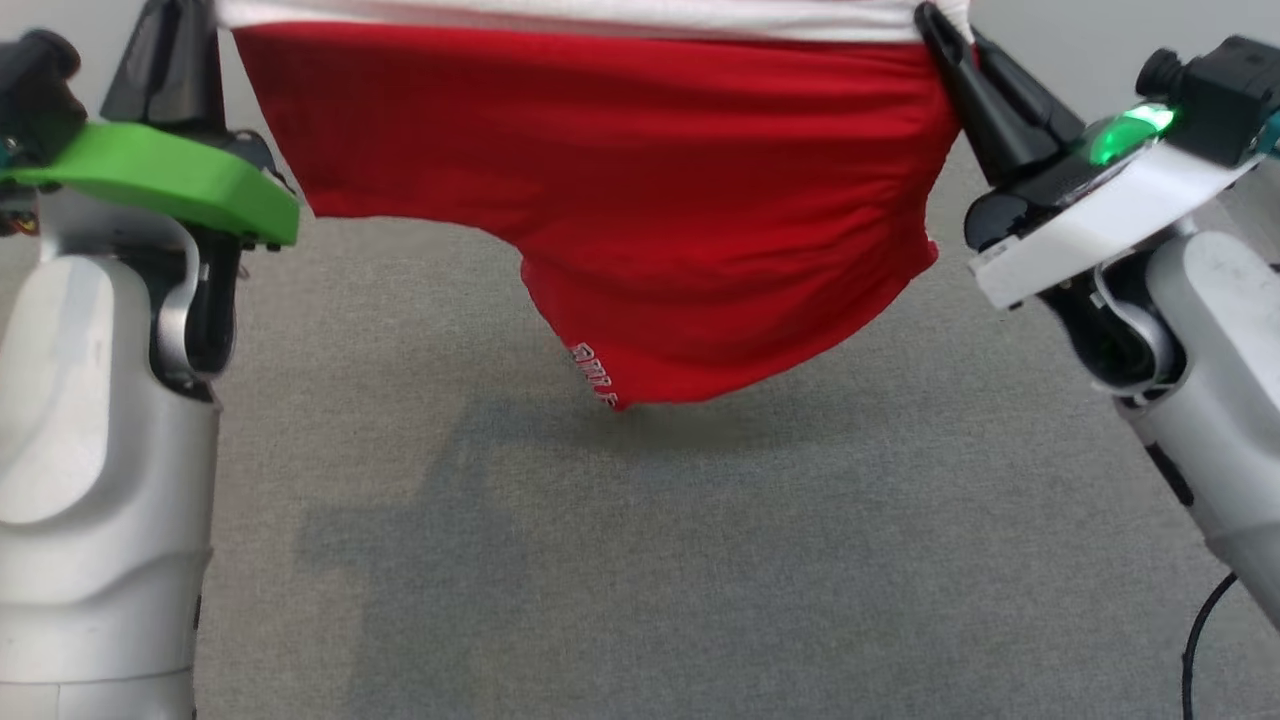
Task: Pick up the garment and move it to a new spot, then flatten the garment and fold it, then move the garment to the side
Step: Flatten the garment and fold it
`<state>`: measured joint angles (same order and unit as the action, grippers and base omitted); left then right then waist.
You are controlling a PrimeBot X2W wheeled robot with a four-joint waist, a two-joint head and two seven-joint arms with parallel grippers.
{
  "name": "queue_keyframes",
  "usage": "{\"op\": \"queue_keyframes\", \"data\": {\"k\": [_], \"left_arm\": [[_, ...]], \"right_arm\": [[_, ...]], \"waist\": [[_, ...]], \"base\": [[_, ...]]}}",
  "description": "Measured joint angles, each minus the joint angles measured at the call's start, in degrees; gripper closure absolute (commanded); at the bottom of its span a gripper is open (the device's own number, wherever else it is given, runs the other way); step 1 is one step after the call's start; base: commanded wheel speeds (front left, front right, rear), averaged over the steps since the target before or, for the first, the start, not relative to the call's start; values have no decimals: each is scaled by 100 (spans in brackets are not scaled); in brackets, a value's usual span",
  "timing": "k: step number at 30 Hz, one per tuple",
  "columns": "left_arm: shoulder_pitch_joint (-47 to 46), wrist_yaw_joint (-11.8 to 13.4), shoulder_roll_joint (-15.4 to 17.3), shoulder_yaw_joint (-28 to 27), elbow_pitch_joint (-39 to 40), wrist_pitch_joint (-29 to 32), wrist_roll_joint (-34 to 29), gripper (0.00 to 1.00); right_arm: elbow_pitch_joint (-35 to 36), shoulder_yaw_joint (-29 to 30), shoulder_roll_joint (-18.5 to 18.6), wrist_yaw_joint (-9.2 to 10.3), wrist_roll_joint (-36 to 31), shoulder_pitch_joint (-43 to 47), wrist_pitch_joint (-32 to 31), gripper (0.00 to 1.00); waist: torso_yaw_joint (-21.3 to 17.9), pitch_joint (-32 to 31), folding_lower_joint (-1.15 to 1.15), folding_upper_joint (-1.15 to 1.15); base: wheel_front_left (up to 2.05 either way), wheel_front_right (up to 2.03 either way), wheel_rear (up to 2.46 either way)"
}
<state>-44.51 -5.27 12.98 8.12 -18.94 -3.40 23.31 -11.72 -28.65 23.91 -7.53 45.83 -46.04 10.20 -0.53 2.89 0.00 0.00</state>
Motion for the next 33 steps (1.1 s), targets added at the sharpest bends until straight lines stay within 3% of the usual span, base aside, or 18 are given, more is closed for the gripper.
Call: {"op": "queue_keyframes", "data": {"k": [8, 15, 20, 26, 33], "left_arm": [[-1084, 387, -23, -2, -104, 229, -212, 100], [-2364, 690, -38, -65, -904, -554, -535, 100], [-3013, 727, -108, -140, -1316, -1040, -573, 100], [-2764, 577, -300, -232, -1460, -1149, -524, 100], [-903, 355, -656, -464, -893, -1162, -564, 100]], "right_arm": [[-391, -151, 145, 0, -347, -1248, -165, 100], [-1471, -333, -107, -3, -1023, -2902, 356, 100], [-2012, -142, -350, -4, -1349, -3543, 477, 100], [-1722, 66, -381, -4, -1496, -3028, 479, 100], [-1091, 222, -330, -3, -1283, -1258, 479, 100]], "waist": [[-53, 519, 0, 0], [16, 1198, 0, 0], [110, 1617, 0, 0], [313, 1877, 0, 0], [412, 1797, 0, 0]], "base": [[0, 0, 0], [0, 0, 0], [0, 0, 0], [0, 0, 0], [0, 0, 0]]}}
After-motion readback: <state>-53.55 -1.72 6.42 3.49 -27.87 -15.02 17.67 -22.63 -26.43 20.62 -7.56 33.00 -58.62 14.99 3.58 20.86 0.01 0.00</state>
